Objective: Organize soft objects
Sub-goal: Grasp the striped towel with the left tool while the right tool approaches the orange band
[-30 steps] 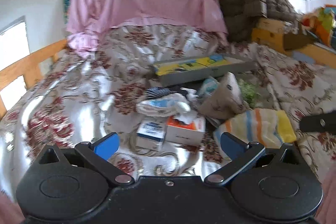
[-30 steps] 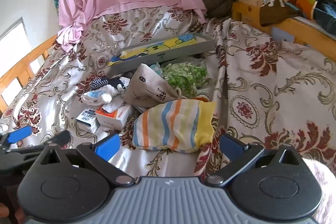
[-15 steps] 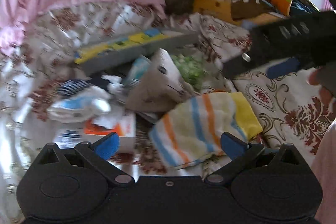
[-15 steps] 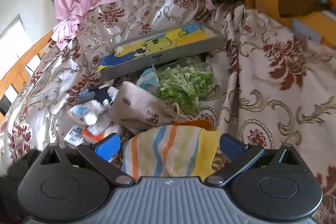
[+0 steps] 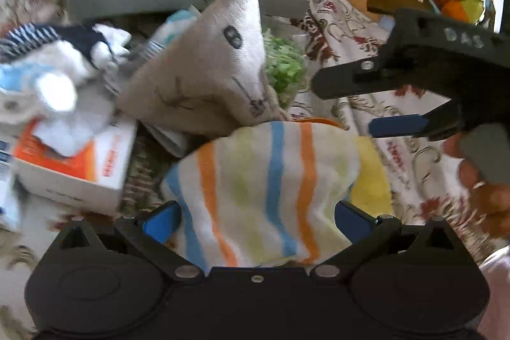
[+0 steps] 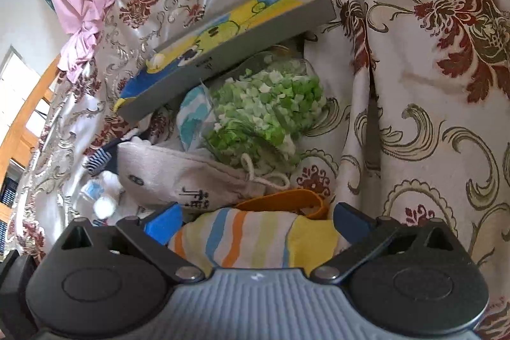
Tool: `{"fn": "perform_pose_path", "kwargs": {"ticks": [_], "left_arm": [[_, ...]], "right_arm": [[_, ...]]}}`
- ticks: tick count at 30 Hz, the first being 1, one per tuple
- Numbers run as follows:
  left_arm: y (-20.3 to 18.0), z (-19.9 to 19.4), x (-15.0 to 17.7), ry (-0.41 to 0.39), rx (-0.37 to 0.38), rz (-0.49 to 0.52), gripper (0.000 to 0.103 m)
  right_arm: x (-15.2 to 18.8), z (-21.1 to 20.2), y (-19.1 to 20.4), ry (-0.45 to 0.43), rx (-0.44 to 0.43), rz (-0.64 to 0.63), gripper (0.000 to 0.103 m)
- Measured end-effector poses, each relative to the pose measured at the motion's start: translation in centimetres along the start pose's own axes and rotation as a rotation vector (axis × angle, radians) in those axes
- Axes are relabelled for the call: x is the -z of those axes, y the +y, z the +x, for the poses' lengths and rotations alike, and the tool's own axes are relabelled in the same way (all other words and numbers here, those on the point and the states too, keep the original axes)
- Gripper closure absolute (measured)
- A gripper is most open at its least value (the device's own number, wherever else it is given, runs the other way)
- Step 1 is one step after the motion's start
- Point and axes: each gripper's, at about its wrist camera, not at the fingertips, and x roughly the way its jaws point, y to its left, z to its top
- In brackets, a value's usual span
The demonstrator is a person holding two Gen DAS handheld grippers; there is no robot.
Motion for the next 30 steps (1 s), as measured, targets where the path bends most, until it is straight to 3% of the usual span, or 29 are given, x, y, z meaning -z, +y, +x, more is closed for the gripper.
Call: {"fn": "perform_pose_path", "kwargs": {"ticks": [4,9,16,20,25,30], "left_arm": [[-1.1,1.1,-0.4,0.000,0.025,0.013,0.001],[-2.6,2.7,-0.4,0.024,-0.016,0.044,0.003],[-2.7,3.2,-0.4,0.030,-0.112,0.061,0.048],[-1.3,1.4,-0.1,0.037,-0.088,-0.026,0.068],[0.5,-0.8,0.3,0.044,-0.117,-0.152,0.077],[1.1,-3.2,1.5,0.022,-0.179,-0.234,0.082]], "right_arm": [[-0.6,0.3,-0.3,-0.011,-0.016,0.022,0.000],[-0.8,0.6,-0.4,-0.005,-0.031,0.032,0.000],[-0.6,1.0,-0.1,-0.006,0.011,-0.023,0.000],[-0.7,1.0,-0.8,-0.018,-0.001,0.009,0.000],[-0.4,1.5,-0.9,0.002,-0.001,-0.027,0.000],[0.4,1.9,1.2,-0.036,0.066,-0.274,0.000]]}}
